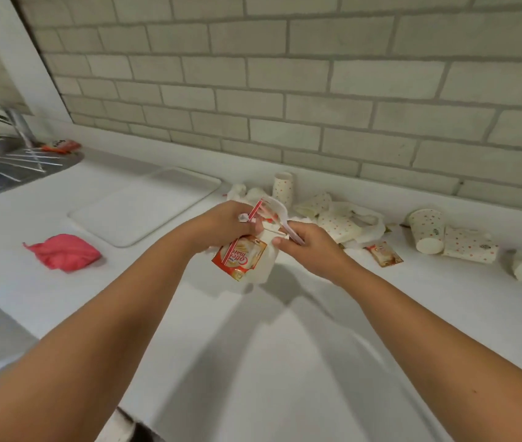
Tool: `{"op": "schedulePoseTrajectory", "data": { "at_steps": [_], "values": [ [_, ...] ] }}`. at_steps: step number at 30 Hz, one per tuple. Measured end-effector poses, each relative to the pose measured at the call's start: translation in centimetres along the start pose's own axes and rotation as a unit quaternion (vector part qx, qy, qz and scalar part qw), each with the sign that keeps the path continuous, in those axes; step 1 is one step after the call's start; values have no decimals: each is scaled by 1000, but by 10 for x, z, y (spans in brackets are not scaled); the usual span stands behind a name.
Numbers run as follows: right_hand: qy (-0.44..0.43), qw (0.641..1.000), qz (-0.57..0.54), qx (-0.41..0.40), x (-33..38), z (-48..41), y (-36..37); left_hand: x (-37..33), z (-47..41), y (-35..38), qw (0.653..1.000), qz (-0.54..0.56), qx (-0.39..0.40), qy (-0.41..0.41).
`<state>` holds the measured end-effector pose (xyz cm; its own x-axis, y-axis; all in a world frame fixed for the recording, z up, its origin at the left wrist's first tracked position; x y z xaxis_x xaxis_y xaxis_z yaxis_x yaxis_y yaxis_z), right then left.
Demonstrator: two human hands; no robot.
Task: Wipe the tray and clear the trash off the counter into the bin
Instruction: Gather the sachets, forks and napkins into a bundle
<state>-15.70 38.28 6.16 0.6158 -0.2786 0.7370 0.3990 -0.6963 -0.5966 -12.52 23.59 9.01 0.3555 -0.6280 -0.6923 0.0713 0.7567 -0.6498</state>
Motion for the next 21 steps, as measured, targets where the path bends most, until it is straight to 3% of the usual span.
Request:
{"op": "schedulePoseTrajectory", "data": {
  "at_steps": [8,15,21],
  "values": [
    [-59,996,-56,29,98,-52,124,143,71,-110,970,167,-160,-69],
    [-91,978,-21,188,164,-59,256,301,135,-124,908,309,-234,-161],
    [-55,935,76,343,169,-36,365,428,153,-72,886,262,-231,-305]
  ]
}}
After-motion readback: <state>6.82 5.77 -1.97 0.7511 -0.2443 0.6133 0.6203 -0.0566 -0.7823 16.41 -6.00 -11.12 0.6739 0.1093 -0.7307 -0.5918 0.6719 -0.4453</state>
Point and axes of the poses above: each hand's wrist, its own z-axis away from the middle knuckle, its own y-axis out of the palm, x = y × z, the point moved 5 cm from there along -z, towards the middle knuckle, and after that the axes turned 13 degrees about -y, right-handed, at the moved point
